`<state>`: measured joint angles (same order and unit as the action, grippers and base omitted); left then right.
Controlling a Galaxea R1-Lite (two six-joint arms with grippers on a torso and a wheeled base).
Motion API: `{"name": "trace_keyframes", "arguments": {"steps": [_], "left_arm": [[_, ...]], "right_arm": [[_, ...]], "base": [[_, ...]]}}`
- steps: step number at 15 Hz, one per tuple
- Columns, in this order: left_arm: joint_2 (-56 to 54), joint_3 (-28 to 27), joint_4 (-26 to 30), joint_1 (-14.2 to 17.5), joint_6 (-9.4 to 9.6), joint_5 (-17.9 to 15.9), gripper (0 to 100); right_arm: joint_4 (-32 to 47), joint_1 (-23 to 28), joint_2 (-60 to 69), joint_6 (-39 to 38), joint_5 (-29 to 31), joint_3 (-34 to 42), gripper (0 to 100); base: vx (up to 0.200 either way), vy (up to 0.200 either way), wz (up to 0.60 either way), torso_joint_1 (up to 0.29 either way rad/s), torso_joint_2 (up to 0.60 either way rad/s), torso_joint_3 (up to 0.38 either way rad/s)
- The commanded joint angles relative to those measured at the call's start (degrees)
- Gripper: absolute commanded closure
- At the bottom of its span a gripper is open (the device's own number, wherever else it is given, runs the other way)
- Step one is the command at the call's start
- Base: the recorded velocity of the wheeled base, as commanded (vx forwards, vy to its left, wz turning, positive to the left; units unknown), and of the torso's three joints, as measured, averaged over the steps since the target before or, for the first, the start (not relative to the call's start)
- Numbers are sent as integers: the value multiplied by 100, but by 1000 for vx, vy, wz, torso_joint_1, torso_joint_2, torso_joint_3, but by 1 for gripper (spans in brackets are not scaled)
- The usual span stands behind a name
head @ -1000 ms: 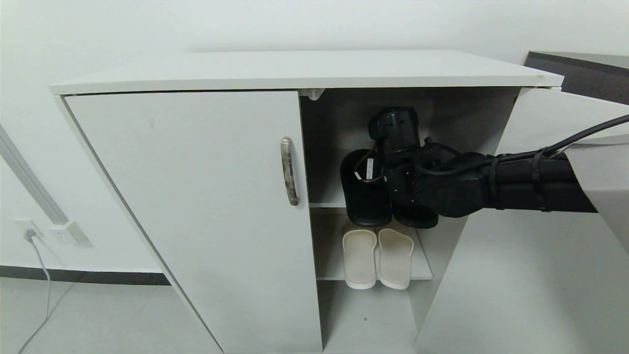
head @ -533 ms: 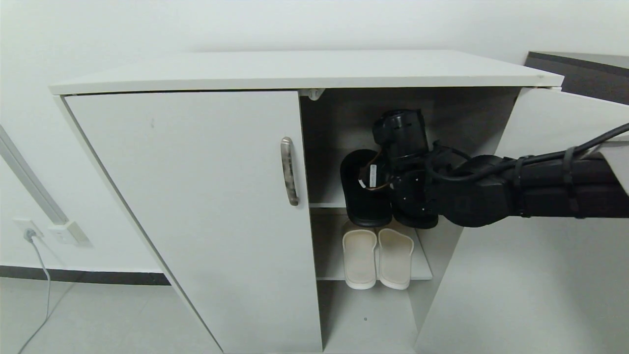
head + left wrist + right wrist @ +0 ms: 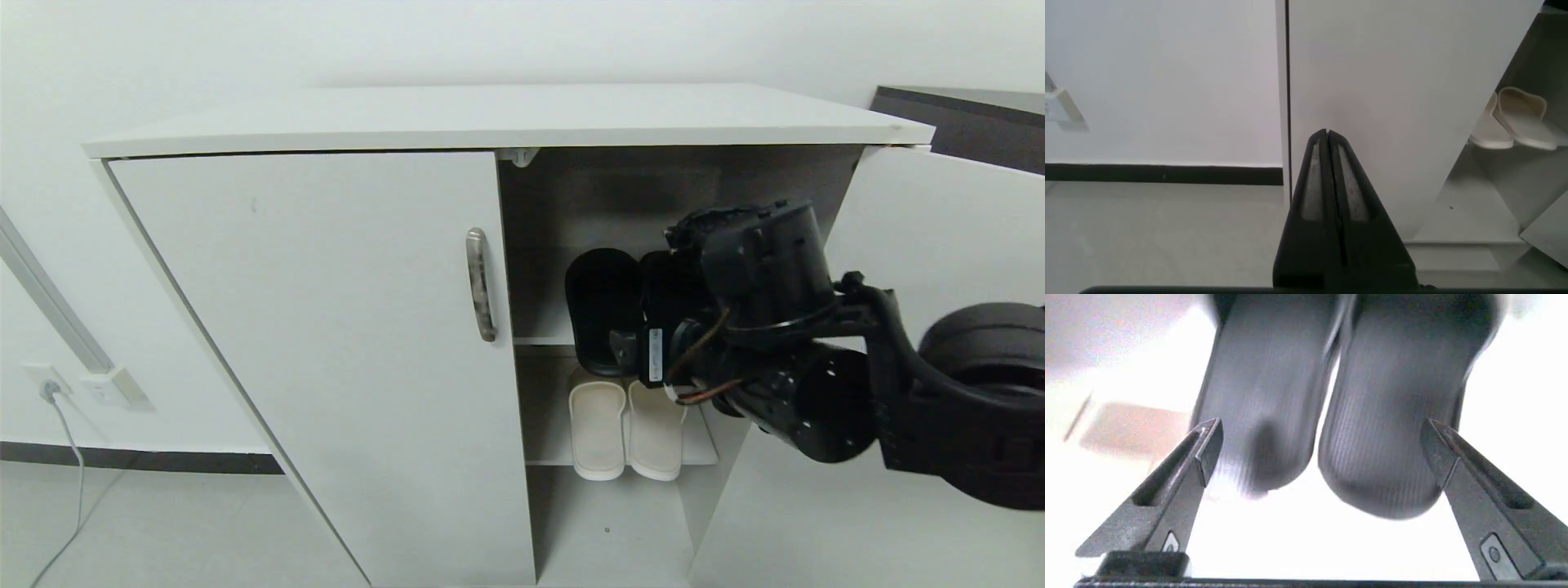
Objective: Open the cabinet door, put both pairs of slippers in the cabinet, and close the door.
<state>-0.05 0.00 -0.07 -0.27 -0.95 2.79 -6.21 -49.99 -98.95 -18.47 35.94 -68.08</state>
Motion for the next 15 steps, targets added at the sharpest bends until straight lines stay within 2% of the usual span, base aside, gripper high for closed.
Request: {"name": "trace_keyframes", "arguments": {"steps": [1,2,3,5,9,15], "left_arm": [[5,0,-1,0,-2,2,100],[5,0,-1,0,-2,2,100],[5,0,-1,0,-2,2,100],[5,0,-1,0,-2,2,100],[5,0,-1,0,16,-15,100],[5,0,-1,0,7,-24,100]], "right_arm": [[-522,-300,746,-25,-263,1008,0],[-979,-353,790,19,-298,1342,0],[-1322,-371,790,71,-298,1544,100],[-1621,-380,746,221,-430,1693,100],[-1656,-529,737,221,-711,1922,100],[-1753,-529,649,247,-693,1983,100]], "base": [[0,0,0,0,0,0],[0,0,0,0,0,0],[0,0,0,0,0,0],[0,0,0,0,0,0],[0,0,0,0,0,0],[0,0,0,0,0,0]]}}
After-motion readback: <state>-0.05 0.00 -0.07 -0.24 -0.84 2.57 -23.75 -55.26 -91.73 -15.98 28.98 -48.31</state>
